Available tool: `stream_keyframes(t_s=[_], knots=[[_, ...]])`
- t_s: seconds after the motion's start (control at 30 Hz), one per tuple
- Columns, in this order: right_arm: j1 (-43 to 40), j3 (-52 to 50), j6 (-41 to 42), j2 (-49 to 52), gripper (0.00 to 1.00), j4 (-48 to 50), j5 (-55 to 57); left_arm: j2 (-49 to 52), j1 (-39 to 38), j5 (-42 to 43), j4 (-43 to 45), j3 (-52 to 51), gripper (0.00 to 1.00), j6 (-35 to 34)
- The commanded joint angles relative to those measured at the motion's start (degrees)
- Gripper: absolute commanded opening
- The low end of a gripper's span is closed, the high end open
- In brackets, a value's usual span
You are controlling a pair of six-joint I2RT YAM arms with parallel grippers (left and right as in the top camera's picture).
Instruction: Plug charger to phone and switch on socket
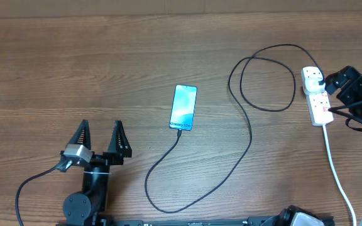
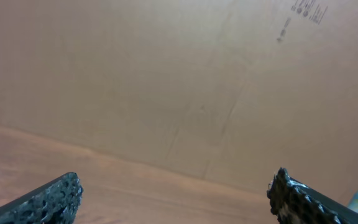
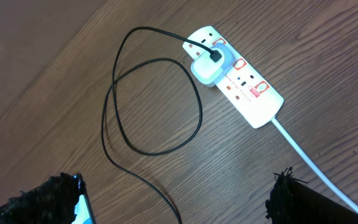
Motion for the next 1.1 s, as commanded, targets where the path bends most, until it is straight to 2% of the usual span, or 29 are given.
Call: stream_keyframes(t_s=[0.0, 0.13, 0.4, 0.7, 1.07], knots=[[0.07, 0.17, 0.22, -0.15, 1.0, 0.31, -0.22, -4.26, 0.79, -0.92, -0.72, -0.68, 1.0, 0.52], [0.07, 0.17, 0.22, -0.15, 1.0, 0.33, -0.22, -5.88, 1.86, -0.96, -4.79, -0.68, 0.99, 1.46], [0.07, 0.17, 0.22, -0.15, 1.0, 0.31, -0.2, -8.0, 2.21, -3.78, -25.18, -0.68, 1.0, 3.67], [0.07, 0.17, 0.22, -0.15, 1.0, 0.31, -0.22, -8.0, 2.21, -0.28, -25.64, -0.63, 1.0, 15.45], [0.07, 0.17, 0.22, -0.15, 1.0, 0.31, -0.22, -8.0, 2.21, -0.74, -25.44, -0.63, 1.0, 18.75]])
